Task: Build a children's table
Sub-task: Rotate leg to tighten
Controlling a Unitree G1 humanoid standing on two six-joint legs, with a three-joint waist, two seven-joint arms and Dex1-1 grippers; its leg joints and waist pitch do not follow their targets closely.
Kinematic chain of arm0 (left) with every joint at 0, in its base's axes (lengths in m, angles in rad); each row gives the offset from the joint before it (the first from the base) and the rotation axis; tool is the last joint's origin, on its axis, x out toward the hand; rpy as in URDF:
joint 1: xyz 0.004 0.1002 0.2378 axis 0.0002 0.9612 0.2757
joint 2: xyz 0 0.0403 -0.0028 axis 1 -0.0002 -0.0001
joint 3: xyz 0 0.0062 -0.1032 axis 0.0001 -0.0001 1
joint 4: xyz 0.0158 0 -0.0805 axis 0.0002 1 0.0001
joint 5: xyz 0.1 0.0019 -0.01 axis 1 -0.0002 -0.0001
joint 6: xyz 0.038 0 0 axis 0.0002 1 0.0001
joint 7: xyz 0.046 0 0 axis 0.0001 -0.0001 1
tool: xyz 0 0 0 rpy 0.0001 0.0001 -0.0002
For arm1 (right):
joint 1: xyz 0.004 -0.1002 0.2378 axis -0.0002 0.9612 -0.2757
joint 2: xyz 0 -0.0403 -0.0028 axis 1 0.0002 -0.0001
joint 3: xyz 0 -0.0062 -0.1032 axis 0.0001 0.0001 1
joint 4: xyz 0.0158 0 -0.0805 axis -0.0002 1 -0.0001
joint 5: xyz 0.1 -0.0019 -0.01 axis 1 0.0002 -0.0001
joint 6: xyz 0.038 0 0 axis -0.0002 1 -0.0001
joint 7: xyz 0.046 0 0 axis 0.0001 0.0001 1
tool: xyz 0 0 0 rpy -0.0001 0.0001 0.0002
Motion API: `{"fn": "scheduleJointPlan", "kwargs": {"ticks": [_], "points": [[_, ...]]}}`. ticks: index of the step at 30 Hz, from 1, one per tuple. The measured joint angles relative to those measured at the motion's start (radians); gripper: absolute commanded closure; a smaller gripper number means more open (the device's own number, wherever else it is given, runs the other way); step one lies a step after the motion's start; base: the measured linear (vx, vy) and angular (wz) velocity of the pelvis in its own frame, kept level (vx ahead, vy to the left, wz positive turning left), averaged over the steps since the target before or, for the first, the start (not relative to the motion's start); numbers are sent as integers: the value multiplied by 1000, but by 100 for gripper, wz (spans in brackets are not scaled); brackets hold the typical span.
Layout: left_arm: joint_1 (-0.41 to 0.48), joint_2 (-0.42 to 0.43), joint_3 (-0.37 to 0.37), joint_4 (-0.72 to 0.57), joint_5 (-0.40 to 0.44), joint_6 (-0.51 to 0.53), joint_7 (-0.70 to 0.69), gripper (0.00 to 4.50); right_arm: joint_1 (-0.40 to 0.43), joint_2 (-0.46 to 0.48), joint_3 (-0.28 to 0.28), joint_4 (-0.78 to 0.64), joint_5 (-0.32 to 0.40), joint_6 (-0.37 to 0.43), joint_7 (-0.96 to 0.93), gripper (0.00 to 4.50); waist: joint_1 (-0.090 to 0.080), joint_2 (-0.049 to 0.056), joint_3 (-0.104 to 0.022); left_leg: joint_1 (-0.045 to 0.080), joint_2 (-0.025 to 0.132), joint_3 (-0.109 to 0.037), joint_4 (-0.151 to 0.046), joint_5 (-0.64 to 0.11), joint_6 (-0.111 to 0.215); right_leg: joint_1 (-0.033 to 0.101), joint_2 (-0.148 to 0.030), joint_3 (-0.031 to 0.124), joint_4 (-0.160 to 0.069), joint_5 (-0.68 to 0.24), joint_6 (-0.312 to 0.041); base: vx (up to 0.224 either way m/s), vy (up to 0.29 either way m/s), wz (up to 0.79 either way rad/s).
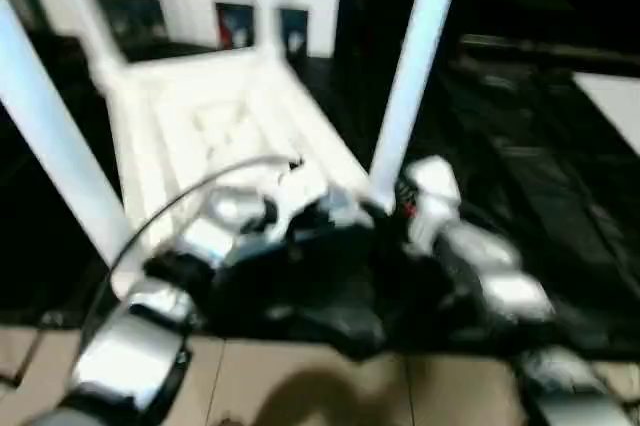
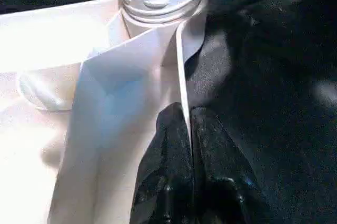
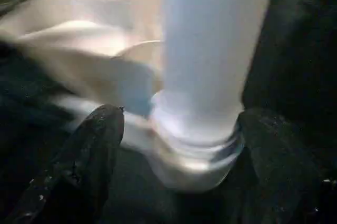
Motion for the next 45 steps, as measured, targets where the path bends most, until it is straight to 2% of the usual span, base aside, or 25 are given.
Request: {"fn": "scheduleJointPlan", "kwargs": {"ticks": [4, 5, 7, 9, 12, 14, 15, 17, 19, 21, 24, 27, 32, 35, 37, 38, 41, 45], "points": [[-7, 6, 2, 21, 9, -33, 4, 450, 95, -56, 8, -162, 58, 61, 98, 77, 4, -7, 3, 1, 0, 1, 0, 0, 0, 0, 0, 1, 0, -1, 2, 0, 0, 0], [-7, 6, 7, 23, 9, -29, 3, 406, 103, -56, 9, -193, 73, 75, 111, 73, 3, -8, 3, 0, 0, 0, 0, 0, 0, 0, 0, 1, 0, -3, 6, 0, 0, 0], [-1, 6, 27, 21, -13, -23, -1, 395, 115, -56, 15, -237, 98, 96, 123, 73, 3, -11, 5, 1, 0, 0, -1, 0, 0, -1, 0, 0, 1, -3, 6, 0, 0, 0], [20, 6, 48, -10, -45, -16, -15, 374, 127, -56, 23, -279, 118, 130, 128, 73, 7, -28, 10, 0, 1, -1, -2, 0, 0, -3, 0, -1, 2, -3, 6, 0, 0, 0], [60, 23, 68, -81, -85, 13, -54, 356, 128, -41, 27, -325, 141, 171, 131, 73, 10, -46, 10, -1, 1, -1, -2, 0, 0, -4, 1, -1, 1, -3, 5, 0, 0, 0], [106, 53, 85, -175, -117, 71, -74, 347, 109, 1, 26, -325, 142, 184, 110, 73, 6, -59, 9, -1, 1, 0, -2, 1, -1, -4, 1, -1, 1, -2, 1, 0, 0, 0], [145, 84, 98, -263, -138, 137, -91, 336, 87, 34, 28, -315, 141, 190, 88, 73, 0, -67, 10, -1, 1, 0, -2, 1, -1, -6, 1, -1, 3, -3, -1, 0, 0, 0], [182, 117, 117, -352, -164, 212, -108, 317, 62, 58, 33, -298, 139, 190, 66, 73, 1, -80, 11, -2, 1, 0, -2, 1, -2, -6, 1, -1, 3, -6, -3, 0, 0, 0], [251, 167, 135, -495, -200, 313, -135, 312, 32, 86, 38, -261, 133, 187, 37, 73, 3, -95, 11, -2, 2, 1, -3, 1, 0, -7, 1, -1, 3, -9, -5, 0, 0, 0], [326, 206, 148, -631, -234, 388, -150, 281, 9, 117, 41, -218, 128, 183, 13, 73, 8, -109, 10, -1, 2, 1, -5, 2, 2, -7, 1, -2, 3, -11, -6, 0, 0, 0], [433, 230, 152, -754, -260, 452, -158, 271, -27, 157, 45, -161, 124, 173, -15, 73, 11, -120, 13, 0, 2, 2, -5, 2, 2, -7, 1, -1, 4, -12, -7, 0, 0, 0], [484, 244, 152, -801, -266, 487, -147, 241, -50, 184, 45, -134, 113, 161, -31, 73, 19, -129, 15, 0, 3, 1, -5, 2, -6, -6, 1, -2, 7, -11, -7, 0, 0, 0], [537, 280, 153, -936, -264, 567, -121, 217, -96, 248, 39, -54, 93, 120, -105, 73, 14, -127, 16, 5, 3, 0, -5, 4, -9, -3, 1, -1, 9, -8, -6, 0, 0, 0], [589, 295, 159, -1008, -272, 621, -93, 188, -136, 292, 5, 35, 84, 77, -203, 73, 13, -118, 22, 8, 2, 0, -5, 6, -13, -3, 2, 0, 15, -8, -6, 0, 0, 0], [626, 303, 186, -1033, -288, 629, -87, 180, -162, 301, -15, 80, 83, 54, -260, 73, 15, -111, 25, 8, 3, -2, -5, 7, -14, -4, 2, -1, 18, -8, -6, 0, 0, 0], [650, 314, 212, -1043, -308, 628, -89, 160, -174, 310, -30, 97, 82, 45, -287, 73, 14, -109, 26, 9, 3, -2, -5, 7, -14, -4, 3, -1, 19, -8, -6, 0, 0, 0], [699, 358, 285, -1050, -347, 630, -99, 151, -183, 303, -81, 120, 82, 26, -341, 73, 17, -100, 27, 9, 2, -3, -5, 7, -15, -3, 3, -1, 20, -8, -6, 0, 0, 0], [789, 442, 349, -1086, -409, 647, -194, 111, -187, 285, -98, 143, 66, 4, -374, 73, 14, -90, 27, 10, 2, -3, -5, 7, -15, -3, 3, 0, 21, -7, -7, 0, 0, 0]]}}
